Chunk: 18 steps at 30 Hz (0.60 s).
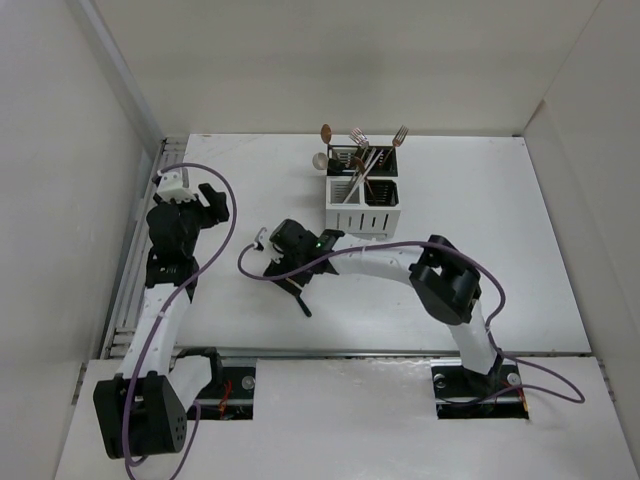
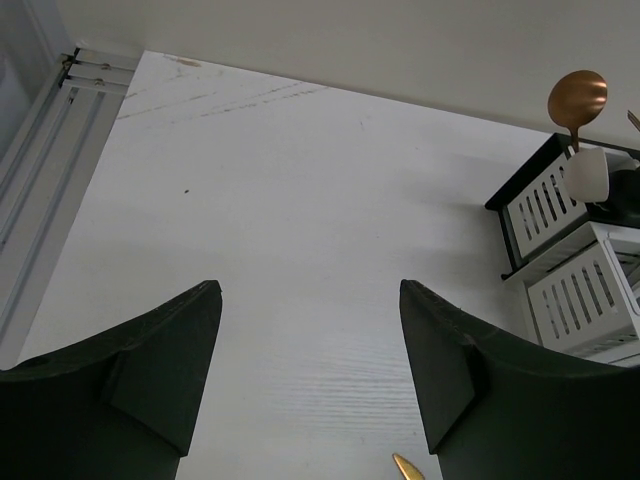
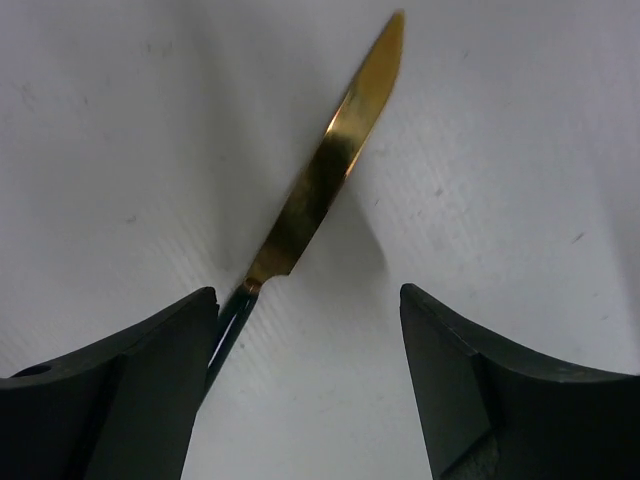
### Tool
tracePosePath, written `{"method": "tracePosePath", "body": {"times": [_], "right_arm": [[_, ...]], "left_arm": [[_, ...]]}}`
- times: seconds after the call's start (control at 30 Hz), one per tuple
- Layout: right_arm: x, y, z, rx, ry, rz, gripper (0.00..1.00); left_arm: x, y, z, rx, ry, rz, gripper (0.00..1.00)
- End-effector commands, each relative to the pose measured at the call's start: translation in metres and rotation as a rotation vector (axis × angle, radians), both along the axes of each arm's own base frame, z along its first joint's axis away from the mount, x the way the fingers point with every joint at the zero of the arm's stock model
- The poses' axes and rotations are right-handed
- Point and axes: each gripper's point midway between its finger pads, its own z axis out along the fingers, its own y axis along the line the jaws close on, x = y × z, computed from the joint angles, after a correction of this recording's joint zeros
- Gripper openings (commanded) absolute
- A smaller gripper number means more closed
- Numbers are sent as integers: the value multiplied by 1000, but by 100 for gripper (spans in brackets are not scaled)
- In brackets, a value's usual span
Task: Sort the eating utensils into containers
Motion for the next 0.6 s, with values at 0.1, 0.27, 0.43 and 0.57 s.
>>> {"method": "tracePosePath", "body": {"times": [0.1,0.27,0.43,0.57], "right_arm": [[-16,-19,0,-31,47,-147,76],[-33,-15,-28,-64,90,-122,69],[-39,-14,-40,-117,69,-118,45],[-40,-17,-47,-142,80,-119,21]], "left_arm": [[-8,3,-2,7,-16,13,69],[-9,-1,1,5,-25,-7,69],[-11,-1,0,5,-25,-7,69],[-11,-1,0,5,-25,-7,69]]}}
